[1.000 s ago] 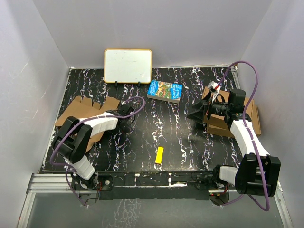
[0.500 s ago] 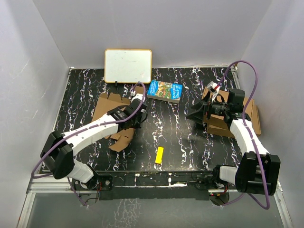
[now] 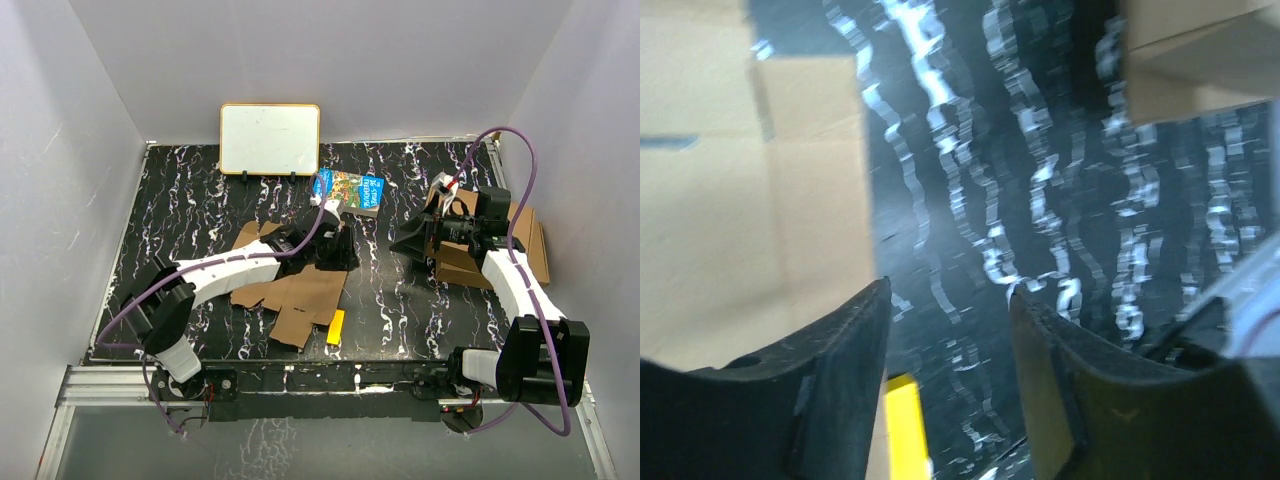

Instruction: Fold the paper box

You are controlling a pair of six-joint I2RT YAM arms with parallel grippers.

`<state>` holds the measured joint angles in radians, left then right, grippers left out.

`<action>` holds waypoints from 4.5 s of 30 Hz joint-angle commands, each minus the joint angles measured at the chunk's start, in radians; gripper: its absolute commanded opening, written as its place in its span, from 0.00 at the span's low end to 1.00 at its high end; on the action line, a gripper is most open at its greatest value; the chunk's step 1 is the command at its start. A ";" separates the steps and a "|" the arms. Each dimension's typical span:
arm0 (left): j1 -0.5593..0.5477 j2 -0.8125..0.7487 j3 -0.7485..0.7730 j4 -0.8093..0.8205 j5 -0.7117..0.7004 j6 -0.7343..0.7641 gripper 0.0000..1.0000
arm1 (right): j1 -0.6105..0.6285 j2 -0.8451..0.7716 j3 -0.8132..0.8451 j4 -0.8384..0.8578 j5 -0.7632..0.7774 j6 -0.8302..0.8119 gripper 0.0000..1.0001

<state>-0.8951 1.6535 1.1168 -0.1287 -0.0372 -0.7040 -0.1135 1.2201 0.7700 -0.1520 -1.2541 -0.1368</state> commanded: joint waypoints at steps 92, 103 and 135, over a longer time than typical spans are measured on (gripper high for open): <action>0.677 -0.905 -0.721 0.021 -0.180 -0.163 0.00 | 0.027 0.070 0.007 0.061 -0.019 -0.026 0.98; 0.677 -1.007 -0.679 0.359 0.056 0.016 0.00 | 0.078 0.064 -0.015 0.064 -0.045 -0.107 0.98; 0.678 -0.965 -0.556 0.638 0.562 0.144 0.00 | 0.297 0.343 0.416 0.389 0.061 0.090 0.99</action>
<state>-0.2234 0.7010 0.5133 0.4572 0.4759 -0.5430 0.1711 1.5444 1.0874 0.0998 -1.1137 -0.2050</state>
